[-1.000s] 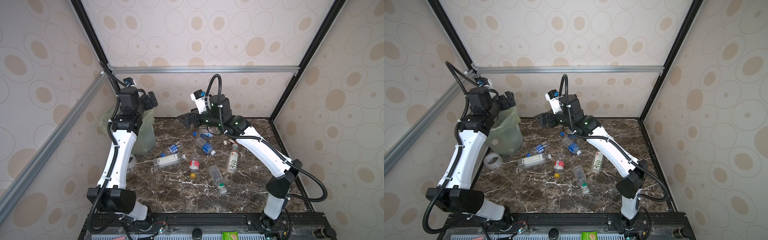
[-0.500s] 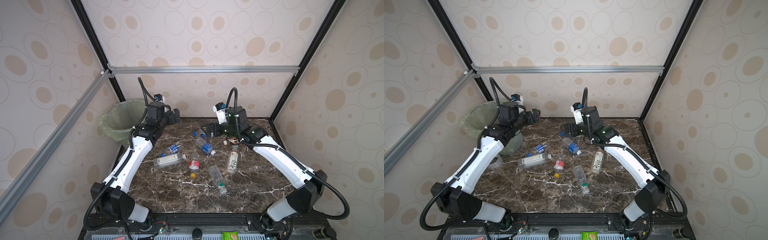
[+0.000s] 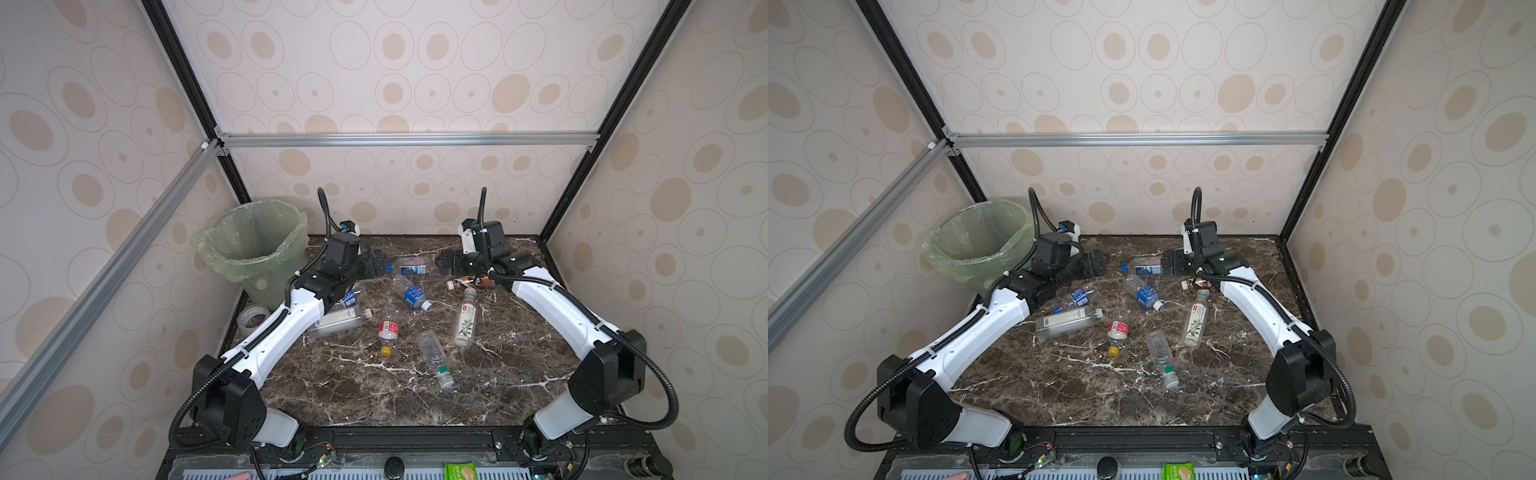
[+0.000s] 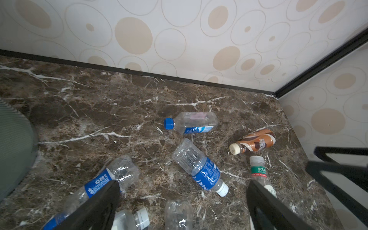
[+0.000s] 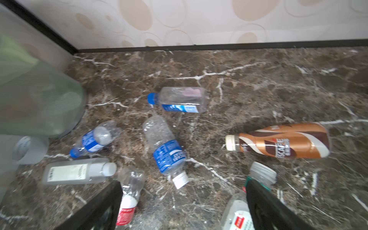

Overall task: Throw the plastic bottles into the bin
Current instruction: 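Move the right gripper down to the brown Nescafe bottle while the left arm lowers, then close the right gripper around the brown Nescafe bottle's body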

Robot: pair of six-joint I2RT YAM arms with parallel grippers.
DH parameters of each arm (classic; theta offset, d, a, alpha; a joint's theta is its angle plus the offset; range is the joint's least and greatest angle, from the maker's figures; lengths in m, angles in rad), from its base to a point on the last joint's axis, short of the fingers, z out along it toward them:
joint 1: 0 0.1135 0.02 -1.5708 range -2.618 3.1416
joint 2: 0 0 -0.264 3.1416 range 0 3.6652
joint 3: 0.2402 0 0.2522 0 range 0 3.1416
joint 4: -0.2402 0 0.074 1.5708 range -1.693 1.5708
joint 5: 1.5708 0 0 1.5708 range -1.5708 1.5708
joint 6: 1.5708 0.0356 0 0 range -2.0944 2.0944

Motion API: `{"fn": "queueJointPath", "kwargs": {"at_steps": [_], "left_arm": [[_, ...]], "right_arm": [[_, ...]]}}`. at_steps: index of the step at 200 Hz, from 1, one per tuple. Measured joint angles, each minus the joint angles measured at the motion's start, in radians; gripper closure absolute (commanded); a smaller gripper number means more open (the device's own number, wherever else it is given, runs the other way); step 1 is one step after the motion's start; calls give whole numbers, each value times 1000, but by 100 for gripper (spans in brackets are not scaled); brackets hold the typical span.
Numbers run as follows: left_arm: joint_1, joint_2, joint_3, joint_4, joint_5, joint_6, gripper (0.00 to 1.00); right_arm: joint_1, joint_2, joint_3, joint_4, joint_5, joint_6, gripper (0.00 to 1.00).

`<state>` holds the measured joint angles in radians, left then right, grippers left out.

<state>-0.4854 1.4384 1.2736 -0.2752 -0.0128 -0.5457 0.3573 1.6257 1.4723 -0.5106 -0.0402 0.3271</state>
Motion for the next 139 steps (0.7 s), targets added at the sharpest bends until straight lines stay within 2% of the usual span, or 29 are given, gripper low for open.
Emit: {"fn": "queueJointPath", "kwargs": {"at_steps": [29,59,100,139], "left_arm": [[-55,29,6,29,7,-6,1],[-107,142,77,26,10,-3,1],[-163,256,151,19,16,2,1],[-179,284,190,3,16,18,1]], "right_arm": [[-103,84,13,-45,40,71,0],[-196,132,12,-69,63,158,0],[-218,161,11,-64,86,263,0],[-228,248,23,-66,101,348,0]]}}
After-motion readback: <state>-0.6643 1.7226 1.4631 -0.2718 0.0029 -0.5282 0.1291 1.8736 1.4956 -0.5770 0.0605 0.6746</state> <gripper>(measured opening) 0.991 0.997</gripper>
